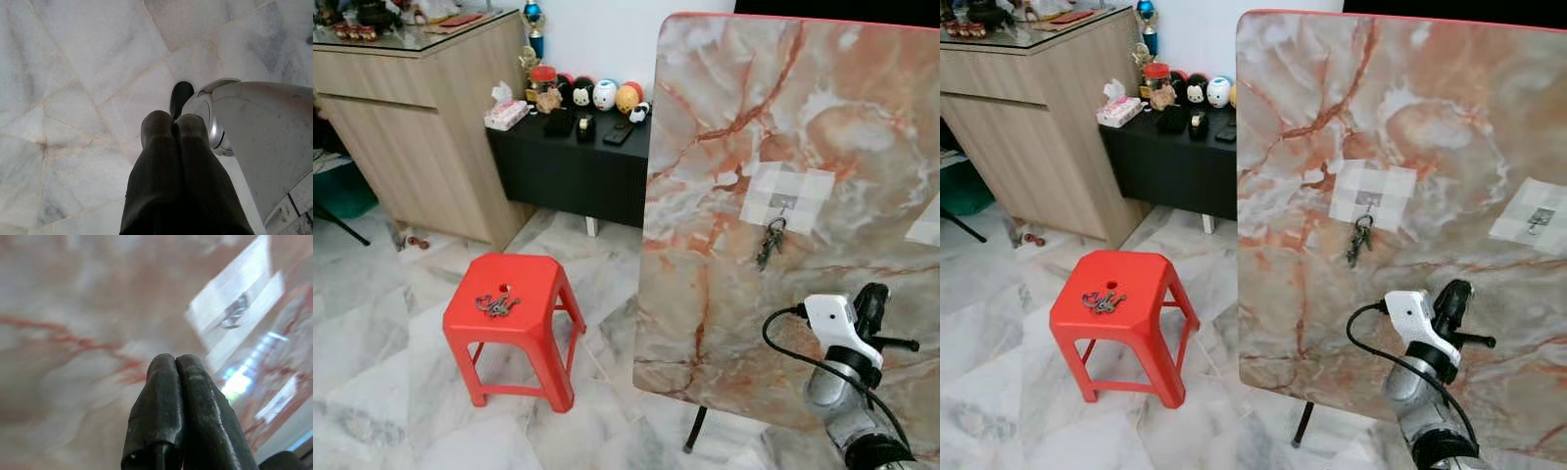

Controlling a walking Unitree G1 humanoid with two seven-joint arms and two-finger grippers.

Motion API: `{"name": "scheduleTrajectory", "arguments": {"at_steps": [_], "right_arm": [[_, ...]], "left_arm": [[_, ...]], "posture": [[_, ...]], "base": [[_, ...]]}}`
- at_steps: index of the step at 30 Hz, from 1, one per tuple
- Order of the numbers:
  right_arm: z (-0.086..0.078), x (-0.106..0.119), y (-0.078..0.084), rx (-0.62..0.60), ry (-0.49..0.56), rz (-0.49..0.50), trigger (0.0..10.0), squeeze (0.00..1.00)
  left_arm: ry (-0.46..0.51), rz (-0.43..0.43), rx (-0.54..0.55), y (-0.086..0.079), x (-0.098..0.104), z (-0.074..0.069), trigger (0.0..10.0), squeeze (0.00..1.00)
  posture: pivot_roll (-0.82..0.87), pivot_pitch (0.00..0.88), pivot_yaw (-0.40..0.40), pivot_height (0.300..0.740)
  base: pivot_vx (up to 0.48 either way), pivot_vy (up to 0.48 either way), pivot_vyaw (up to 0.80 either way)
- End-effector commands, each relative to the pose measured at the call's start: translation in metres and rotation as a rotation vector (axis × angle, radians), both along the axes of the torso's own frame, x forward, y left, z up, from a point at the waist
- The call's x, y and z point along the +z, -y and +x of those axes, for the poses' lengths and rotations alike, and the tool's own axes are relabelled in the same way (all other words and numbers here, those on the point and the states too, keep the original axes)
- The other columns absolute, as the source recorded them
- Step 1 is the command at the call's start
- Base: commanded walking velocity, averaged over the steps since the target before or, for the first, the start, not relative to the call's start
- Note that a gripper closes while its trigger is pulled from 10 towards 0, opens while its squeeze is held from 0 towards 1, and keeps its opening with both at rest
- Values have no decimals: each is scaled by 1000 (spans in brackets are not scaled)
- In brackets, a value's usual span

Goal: Hang keys on a hook

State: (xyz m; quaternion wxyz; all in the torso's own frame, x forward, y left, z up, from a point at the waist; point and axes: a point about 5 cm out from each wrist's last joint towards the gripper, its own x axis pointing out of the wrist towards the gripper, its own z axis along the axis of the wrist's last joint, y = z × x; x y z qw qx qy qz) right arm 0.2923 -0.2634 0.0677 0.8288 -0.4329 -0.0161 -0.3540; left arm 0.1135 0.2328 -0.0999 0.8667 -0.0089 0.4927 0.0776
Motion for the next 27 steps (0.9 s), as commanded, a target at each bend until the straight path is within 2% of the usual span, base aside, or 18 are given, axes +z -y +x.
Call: {"name": "scheduleTrajectory", "arguments": {"at_steps": [1, 7, 10, 13, 16, 18, 19, 20, 21, 22, 25, 27], "right_arm": [[5, 8, 0, 5, 29, -17, 10000, 0], [13, 22, 3, -17, 73, -8, 10000, 0], [19, 32, 4, -7, 121, 41, 10000, 0], [22, 43, 7, -37, 211, 141, 10000, 0], [25, 51, 4, -2, 232, 76, 10000, 0], [25, 46, 4, 6, 246, 218, 10000, 0], [25, 40, 3, 23, 259, 376, 10000, 0], [25, 40, 3, 23, 259, 376, 10000, 0], [22, 33, 5, -9, 302, 551, 10000, 0], [18, 30, 8, -42, 322, 597, 10000, 0], [15, 32, 6, -22, 342, 559, 10000, 0], [12, 32, 6, -34, 384, 608, 10000, 0]], "left_arm": [[-3, 6, -9, -1, 0, -1, 10000, 0], [2, 5, -3, -1, 0, -1, 10000, 0], [3, 5, -3, -1, 0, -1, 10000, 0], [2, 2, -4, -1, 0, -1, 10000, 0], [3, -1, -3, -1, 0, -1, 10000, 0], [2, -2, -5, -1, 0, -1, 10000, 0], [2, -3, -5, -1, 0, -1, 10000, 0], [2, -3, -5, -1, 0, -1, 10000, 0], [3, -3, -5, -1, 0, -1, 10000, 0], [3, -4, -5, -1, 0, -1, 10000, 0], [3, -5, -5, -1, 0, -1, 10000, 0], [1, -5, -9, -1, 0, -1, 10000, 0]], "posture": [[180, 0, -26, 740], [181, 0, -26, 740], [181, 0, -24, 740], [181, 0, -25, 740], [180, 0, -24, 740], [181, 0, -24, 740], [182, 0, -26, 740], [182, 0, -26, 740], [181, 0, -26, 740], [183, 0, -27, 740], [182, 0, -25, 740], [180, 0, -23, 740]], "base": [[0, 0, 0], [0, 0, 0], [0, 0, 0], [0, 0, 0], [0, 0, 0], [0, 0, 0], [0, 0, 0], [0, 0, 0], [0, 0, 0], [0, 0, 0], [0, 0, 0], [0, 0, 0]]}}
